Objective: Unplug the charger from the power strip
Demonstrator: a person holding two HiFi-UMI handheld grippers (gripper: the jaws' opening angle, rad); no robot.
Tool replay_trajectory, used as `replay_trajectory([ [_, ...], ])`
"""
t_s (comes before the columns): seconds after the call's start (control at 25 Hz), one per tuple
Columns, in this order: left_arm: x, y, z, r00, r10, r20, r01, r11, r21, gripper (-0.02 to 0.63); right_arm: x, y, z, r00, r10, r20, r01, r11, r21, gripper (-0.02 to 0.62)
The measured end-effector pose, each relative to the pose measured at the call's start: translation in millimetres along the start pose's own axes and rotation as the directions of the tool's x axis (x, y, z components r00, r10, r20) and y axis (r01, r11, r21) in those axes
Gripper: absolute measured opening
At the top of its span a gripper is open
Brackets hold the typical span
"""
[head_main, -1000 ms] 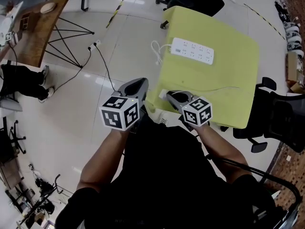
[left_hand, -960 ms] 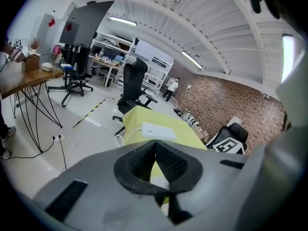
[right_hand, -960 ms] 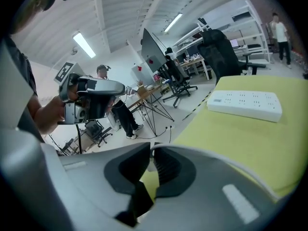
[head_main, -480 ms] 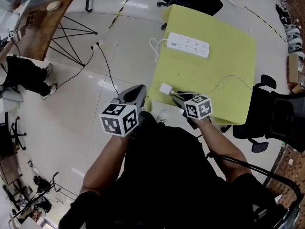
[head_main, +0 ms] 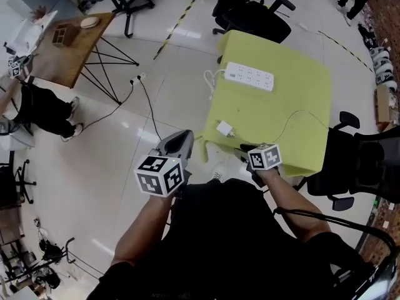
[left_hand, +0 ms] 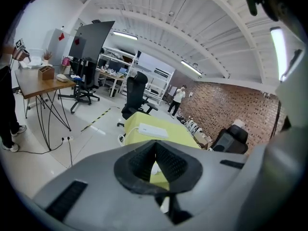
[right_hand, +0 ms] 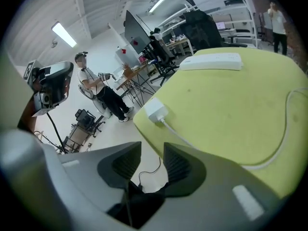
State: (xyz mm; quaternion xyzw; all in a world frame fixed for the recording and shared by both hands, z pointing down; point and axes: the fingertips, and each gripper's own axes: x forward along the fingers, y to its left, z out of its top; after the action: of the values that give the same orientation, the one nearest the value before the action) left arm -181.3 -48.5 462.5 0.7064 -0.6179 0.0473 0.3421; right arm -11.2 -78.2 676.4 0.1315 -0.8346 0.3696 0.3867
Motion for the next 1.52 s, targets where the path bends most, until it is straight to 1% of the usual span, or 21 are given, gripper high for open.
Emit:
replay_trajectory([
  [0.12, -29, -7, -15, 1.000, 0.000, 0.010, 0.000, 1.000, -0.001, 0.006, -6, 23, -8, 1.000, 0.023, 0.017, -0.023, 1.000, 0.015, 0.137],
  [0.24, -60, -12, -39, 1.000, 0.011, -0.001, -0.011, 1.000, -0.015, 0.006, -31, 54, -9, 0.995, 0.027, 0.094, -0.027, 1.000, -0.008, 0.102],
  [0.28, -71, -13, -45, 1.000, 0.016, 0.000, -0.016, 1.000, -0.020, 0.006, -42, 65, -9, 0.991, 0.030, 0.129, -0.028, 1.000, -0.012, 0.082],
  [0.36, -90, -19, -55, 1.000, 0.015, 0.007, -0.014, 0.999, -0.030, 0.006, -69, 87, -12, 0.978, 0.040, 0.206, -0.037, 0.999, -0.020, 0.003],
  [0.48, -111, -38, -71, 1.000, -0.017, 0.012, 0.017, 0.999, -0.032, 0.006, -116, 124, -18, 0.947, 0.073, 0.314, -0.061, 0.997, -0.048, 0.002],
  [0.6, -122, -67, -91, 0.997, -0.073, 0.005, 0.073, 0.997, -0.019, 0.006, -165, 157, -28, 0.895, 0.098, 0.434, -0.066, 0.994, -0.087, 0.002],
  [0.68, -124, -85, -103, 0.994, -0.106, -0.002, 0.106, 0.994, -0.009, 0.006, -191, 170, -37, 0.868, 0.080, 0.490, -0.026, 0.993, -0.117, 0.002],
  [0.8, -125, -112, -113, 0.988, -0.153, -0.011, 0.153, 0.988, 0.003, 0.006, -220, 182, -52, 0.849, 0.043, 0.526, 0.041, 0.988, -0.146, 0.002],
  [0.88, -126, -128, -115, 0.984, -0.176, -0.011, 0.176, 0.984, 0.022, 0.006, -239, 185, -59, 0.834, 0.022, 0.552, 0.072, 0.986, -0.149, 0.002],
  [1.0, -124, -149, -117, 0.982, -0.190, -0.007, 0.190, 0.980, 0.053, 0.006, -269, 180, -68, 0.799, -0.012, 0.601, 0.107, 0.987, -0.123, 0.002],
  [1.12, -122, -180, -122, 0.980, -0.198, 0.009, 0.197, 0.977, 0.077, 0.006, -304, 174, -92, 0.777, -0.025, 0.629, 0.129, 0.984, -0.121, 0.002],
  [1.24, -120, -216, -134, 0.980, -0.193, 0.038, 0.189, 0.978, 0.091, 0.006, -337, 162, -126, 0.765, -0.023, 0.644, 0.144, 0.980, -0.135, 0.002],
  [1.32, -120, -243, -149, 0.981, -0.185, 0.054, 0.180, 0.980, 0.086, 0.006, -359, 152, -154, 0.760, -0.023, 0.649, 0.149, 0.979, -0.141, 0.002],
  [1.44, -123, -288, -179, 0.983, -0.175, 0.059, 0.169, 0.981, 0.095, 0.006, -390, 138, -200, 0.755, -0.017, 0.655, 0.156, 0.975, -0.155, 0.002],
  [1.52, -129, -318, -209, 0.985, -0.168, 0.036, 0.163, 0.980, 0.113, 0.006, -405, 130, -234, 0.762, -0.014, 0.647, 0.153, 0.975, -0.159, 0.002],
])
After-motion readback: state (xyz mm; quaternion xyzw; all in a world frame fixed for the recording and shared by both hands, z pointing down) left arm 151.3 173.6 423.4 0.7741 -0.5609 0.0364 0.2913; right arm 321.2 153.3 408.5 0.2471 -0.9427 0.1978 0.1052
